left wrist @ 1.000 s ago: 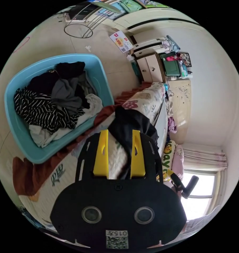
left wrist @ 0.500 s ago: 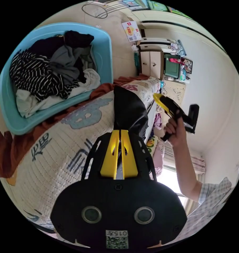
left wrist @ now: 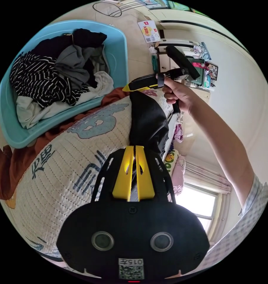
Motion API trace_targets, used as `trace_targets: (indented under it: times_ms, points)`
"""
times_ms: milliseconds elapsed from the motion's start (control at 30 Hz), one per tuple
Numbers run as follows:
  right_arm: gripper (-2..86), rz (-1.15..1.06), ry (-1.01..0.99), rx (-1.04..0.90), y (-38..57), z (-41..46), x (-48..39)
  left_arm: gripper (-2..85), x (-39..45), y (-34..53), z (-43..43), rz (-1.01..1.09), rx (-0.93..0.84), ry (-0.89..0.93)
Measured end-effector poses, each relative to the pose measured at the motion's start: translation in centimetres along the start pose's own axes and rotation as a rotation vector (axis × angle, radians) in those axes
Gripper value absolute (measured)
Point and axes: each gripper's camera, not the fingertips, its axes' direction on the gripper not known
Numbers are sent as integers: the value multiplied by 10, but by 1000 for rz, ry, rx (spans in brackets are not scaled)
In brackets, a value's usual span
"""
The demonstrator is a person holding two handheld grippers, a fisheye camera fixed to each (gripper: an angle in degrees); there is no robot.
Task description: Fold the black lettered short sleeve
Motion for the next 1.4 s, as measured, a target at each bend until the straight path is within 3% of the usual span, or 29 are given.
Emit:
trace_targets:
  times_ms: [233,467,633,700,867,1067,1133,1233,1400]
  points:
    - [10,-109,-223,43,38,-9,47,-6,-3,-1,-5,16,3,-9]
    - [-4,-144,-233,444,177,-16,101,-7,23,-17,-29,108,79,14]
    - [-3,-54,-310,812,339,24,159,-7,94,-25,-34,353,90,-19]
    - [-3,-1,-332,937,424,76,176,-7,123,-18,-29,467,74,-25]
    - [-1,152,-397,1025,561,240,189,-6,177,19,14,695,-84,-41]
    - [7,336,-514,975,605,484,193,3,183,75,102,793,-313,-236]
    - [16,366,-504,913,596,545,193,15,179,84,120,758,-404,-279]
    - [49,430,-566,869,588,617,206,33,182,79,109,688,-394,-226]
    - [84,512,-601,1091,554,630,258,53,175,46,81,436,-205,-227]
